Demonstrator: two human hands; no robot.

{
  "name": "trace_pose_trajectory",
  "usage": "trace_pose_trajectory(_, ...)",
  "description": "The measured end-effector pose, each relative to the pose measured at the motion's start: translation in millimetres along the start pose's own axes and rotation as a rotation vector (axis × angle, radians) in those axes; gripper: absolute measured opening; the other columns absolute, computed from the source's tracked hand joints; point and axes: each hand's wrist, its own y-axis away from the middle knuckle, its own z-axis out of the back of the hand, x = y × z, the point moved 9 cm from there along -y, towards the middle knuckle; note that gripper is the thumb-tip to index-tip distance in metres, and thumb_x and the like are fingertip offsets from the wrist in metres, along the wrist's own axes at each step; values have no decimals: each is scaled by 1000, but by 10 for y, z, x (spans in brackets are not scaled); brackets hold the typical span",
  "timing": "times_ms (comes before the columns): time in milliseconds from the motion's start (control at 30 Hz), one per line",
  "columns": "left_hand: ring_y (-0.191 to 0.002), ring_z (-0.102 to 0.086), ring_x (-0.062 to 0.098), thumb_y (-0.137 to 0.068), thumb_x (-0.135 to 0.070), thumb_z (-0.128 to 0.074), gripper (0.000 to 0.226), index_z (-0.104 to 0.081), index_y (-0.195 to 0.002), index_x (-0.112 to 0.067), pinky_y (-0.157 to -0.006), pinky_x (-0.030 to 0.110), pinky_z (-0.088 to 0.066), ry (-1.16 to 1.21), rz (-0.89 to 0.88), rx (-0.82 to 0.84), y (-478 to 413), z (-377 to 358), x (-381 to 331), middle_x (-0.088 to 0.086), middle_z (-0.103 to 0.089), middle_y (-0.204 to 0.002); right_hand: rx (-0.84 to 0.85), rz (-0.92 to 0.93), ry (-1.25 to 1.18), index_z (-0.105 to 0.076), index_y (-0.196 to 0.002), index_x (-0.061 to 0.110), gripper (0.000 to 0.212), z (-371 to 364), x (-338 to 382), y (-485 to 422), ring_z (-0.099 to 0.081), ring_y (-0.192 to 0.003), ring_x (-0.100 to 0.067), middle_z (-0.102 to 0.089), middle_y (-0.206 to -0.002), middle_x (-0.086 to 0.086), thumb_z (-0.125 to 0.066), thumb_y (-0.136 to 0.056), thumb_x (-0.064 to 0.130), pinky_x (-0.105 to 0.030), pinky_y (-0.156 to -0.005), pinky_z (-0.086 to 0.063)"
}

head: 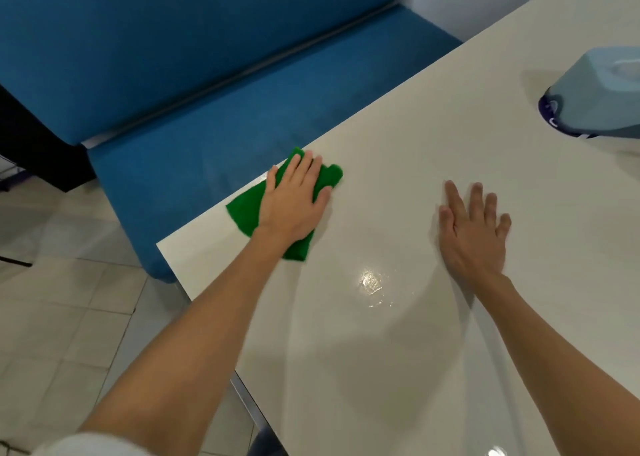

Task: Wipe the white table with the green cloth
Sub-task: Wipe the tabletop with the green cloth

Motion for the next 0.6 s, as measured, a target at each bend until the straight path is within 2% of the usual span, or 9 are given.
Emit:
trace_pose_trajectory(67,-148,-6,16,-100,-47,-19,60,-12,-154,-19,-117,47,-3,14,49,-9,-160,-52,-230,-1,-8,-161,0,-3,2,-3,-150,42,50,-14,1,18,6,-147,-25,1,-161,-4,-9,-100,46,-49,-116,4)
trace_pose_trajectory(133,-148,-7,19,-101,-45,-19,60,-13,-154,-17,-117,48,-4,23,8,-13,-212,-100,-523,1,-10,-161,-8,-4,8,-4,-150,42,50,-11,0,22,5,-147,-26,1,-161,-4,-9,-101,46,-49,-116,4)
trace_pose_trajectory(233,-148,-6,19,-101,-44,-22,59,-13,-154,-17,-118,48,-3,53,-157,40,-58,-171,-978,0,-10,-161,1,-12,10,-4,-151,41,50,9,-10,5,3,-147,-26,-1,-161,-4,-11,-101,45,-50,-116,2)
trace_pose_trajectory(300,-148,-6,16,-102,-43,-23,56,-19,-153,-20,-118,48,0,168,-290,115,116,-179,-1169,-2,-13,-161,-4,-68,-35,-6,-152,37,51,56,19,1,1,-147,-28,-4,-161,-7,-17,-102,42,-52,-117,0)
trace_pose_trajectory(367,-147,-10,12,-103,-41,-25,50,-29,-150,-25,-118,44,5,364,-302,127,214,-61,-1081,-6,-21,-159,-75,-185,-141,-10,-153,26,55,183,148,31,-5,-146,-35,-9,-159,-14,-27,-101,35,-52,-116,-1)
trace_pose_trajectory(433,-146,-13,11,-104,-38,-25,47,-34,-148,-28,-116,42,5,444,-160,30,250,78,-720,-7,-27,-157,-148,-256,-213,-12,-152,18,58,282,461,118,-7,-144,-39,-11,-158,-17,-32,-100,33,-51,-116,-1)
trace_pose_trajectory(533,-147,-12,14,-104,-38,-21,48,-34,-148,-26,-116,43,3,341,7,-15,300,95,-120,-6,-25,-157,-77,-261,-219,-5,-153,16,65,112,1139,250,3,-145,-39,-1,-159,-17,-29,-99,43,-53,-115,3)
trace_pose_trajectory(600,-148,-9,13,-101,-44,-12,55,-29,-150,-27,-115,44,4,244,-46,13,343,61,24,-7,-19,-159,1,-278,-207,0,-153,14,71,-138,1475,318,15,-142,-42,9,-158,-20,-26,-97,50,-57,-113,7)
